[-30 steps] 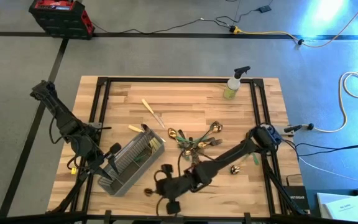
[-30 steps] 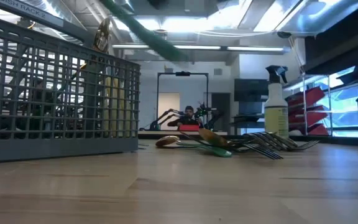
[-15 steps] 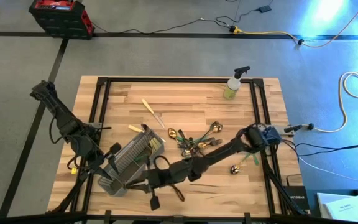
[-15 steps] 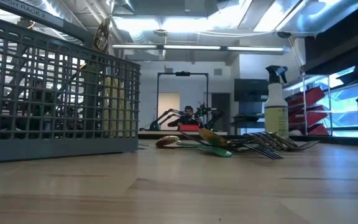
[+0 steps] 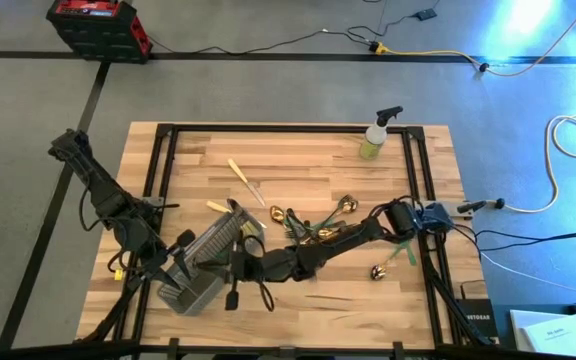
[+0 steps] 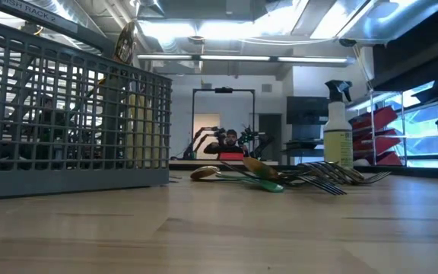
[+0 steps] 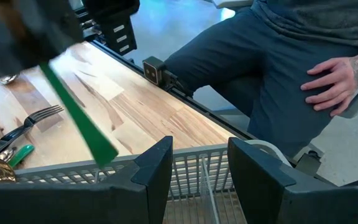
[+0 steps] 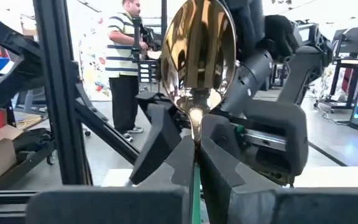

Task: Sort silverware
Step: Put the spoon into the silverware tray

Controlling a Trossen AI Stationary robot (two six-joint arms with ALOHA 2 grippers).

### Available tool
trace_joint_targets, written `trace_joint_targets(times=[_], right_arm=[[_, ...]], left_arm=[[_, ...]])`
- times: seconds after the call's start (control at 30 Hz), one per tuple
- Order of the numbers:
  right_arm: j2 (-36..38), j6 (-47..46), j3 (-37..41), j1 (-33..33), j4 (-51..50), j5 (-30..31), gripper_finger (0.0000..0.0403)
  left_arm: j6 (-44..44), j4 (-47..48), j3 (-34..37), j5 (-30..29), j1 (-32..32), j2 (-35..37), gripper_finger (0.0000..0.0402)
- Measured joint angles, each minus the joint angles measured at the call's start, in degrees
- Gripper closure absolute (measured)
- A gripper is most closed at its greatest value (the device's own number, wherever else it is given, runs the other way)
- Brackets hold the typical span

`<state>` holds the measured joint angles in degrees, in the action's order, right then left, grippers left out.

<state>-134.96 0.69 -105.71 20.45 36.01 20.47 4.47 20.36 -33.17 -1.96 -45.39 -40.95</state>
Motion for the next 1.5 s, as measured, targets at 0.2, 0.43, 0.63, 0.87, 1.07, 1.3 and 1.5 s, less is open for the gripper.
trace_joint_targets(times=[0.2, 0.43, 0.63, 0.87, 1.07, 1.3, 1.5], right_arm=[[-1.96, -0.31, 0.02, -0.37, 1.85, -0.11, 0.0402], [-3.10, -0.37, 0.00, -0.31, 3.65, -0.52, 0.0402], [-3.12, -0.13, 0.00, -0.61, 4.27, -0.63, 0.0402], [-3.12, 0.03, 0.00, -0.66, 3.13, -0.63, 0.0402], [-3.12, -0.21, 0.00, -0.61, 1.05, -0.91, 0.0402], [-3.12, -0.27, 0.00, -0.61, 0.81, -2.08, 0.0402], [-3.12, -0.22, 0.02, -0.61, -0.90, -3.67, 0.0402]], left_arm=[[0.00, 0.01, 0.00, 0.02, -0.02, 0.00, 0.0261], [0.00, 0.00, 0.00, 0.02, -0.02, -0.02, 0.0261], [-0.02, 0.02, 0.00, 0.02, -0.02, -0.02, 0.0261], [0.00, 0.00, 0.00, 0.02, -0.01, 0.00, 0.0261], [0.00, 0.02, 0.00, 0.02, 0.00, 0.00, 0.0261], [0.00, 0.01, 0.00, 0.02, -0.01, 0.00, 0.0261], [0.00, 0.02, 0.00, 0.02, -0.02, 0.00, 0.0261]])
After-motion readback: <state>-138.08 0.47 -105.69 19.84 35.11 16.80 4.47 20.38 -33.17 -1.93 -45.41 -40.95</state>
